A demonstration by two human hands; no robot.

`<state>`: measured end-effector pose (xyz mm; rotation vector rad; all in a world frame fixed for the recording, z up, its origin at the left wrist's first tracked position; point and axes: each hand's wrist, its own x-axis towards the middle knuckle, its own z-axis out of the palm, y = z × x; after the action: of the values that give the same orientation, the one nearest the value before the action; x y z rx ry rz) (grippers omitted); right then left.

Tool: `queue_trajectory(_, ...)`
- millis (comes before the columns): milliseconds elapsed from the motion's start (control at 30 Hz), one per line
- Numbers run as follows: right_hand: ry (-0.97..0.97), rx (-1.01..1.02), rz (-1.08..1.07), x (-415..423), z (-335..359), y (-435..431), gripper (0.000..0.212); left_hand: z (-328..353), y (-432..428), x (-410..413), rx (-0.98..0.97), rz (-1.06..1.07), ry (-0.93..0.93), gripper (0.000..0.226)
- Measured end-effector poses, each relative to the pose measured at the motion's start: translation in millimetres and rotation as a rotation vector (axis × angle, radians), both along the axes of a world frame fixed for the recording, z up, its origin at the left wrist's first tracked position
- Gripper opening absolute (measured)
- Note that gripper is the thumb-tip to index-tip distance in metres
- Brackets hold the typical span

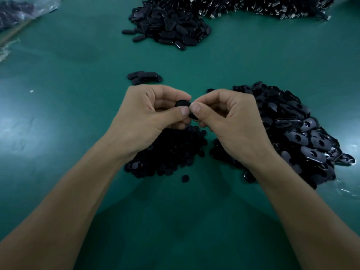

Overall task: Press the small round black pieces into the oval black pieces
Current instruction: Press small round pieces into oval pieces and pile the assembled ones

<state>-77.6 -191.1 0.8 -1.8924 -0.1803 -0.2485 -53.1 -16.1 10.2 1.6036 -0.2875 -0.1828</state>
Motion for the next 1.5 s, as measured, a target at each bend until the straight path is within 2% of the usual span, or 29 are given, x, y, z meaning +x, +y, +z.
queue_trajectory(300,-0.052,-0.015,-0.031,-0.6,-2.0,2.6,0.008,-3.3,-3.7,0.2,-0.069,0.026,0.045,0.014)
queue_trajectory(433,-0.139,-0.046,-0.063,-2.7,-2.4,4.6,0.016,-3.7,-4.0,0.6,-0.109,0.067,0.059,0.014)
queue_trajectory(567,-0.333,-0.233,-0.100,-3.1,-1.6,5.5,0.011,-2.6,-3.9,1.6,-0.138,0.104,0.082,0.012)
queue_trajectory(667,-0.384,-0.319,-0.140,-2.8,-3.2,4.9,0.012,-2.4,-5.3,1.0,-0.131,0.120,0.092,0.012)
queue_trajectory(833,-0.312,-0.279,-0.200,-4.6,-7.3,12.9,0.011,-3.5,-8.8,-1.9,-0.098,0.161,0.049,0.014)
queue_trajectory(933,-0.265,-0.258,-0.226,-4.6,-5.9,15.3,0.015,-5.9,-10.0,-1.9,-0.002,0.209,-0.052,0.018)
queue_trajectory(1167,-0.179,-0.158,-0.179,-6.5,-1.8,19.8,0.021,-8.7,-12.8,-4.0,0.095,0.261,-0.200,0.018)
queue_trajectory(1333,-0.152,-0.121,-0.212,-6.5,-1.0,19.3,0.030,-9.0,-14.1,-6.7,0.213,0.289,-0.332,0.028)
queue_trajectory(1500,-0.143,-0.104,-0.232,-7.2,-0.1,19.6,0.034,-9.0,-14.9,-8.3,0.272,0.288,-0.395,0.029)
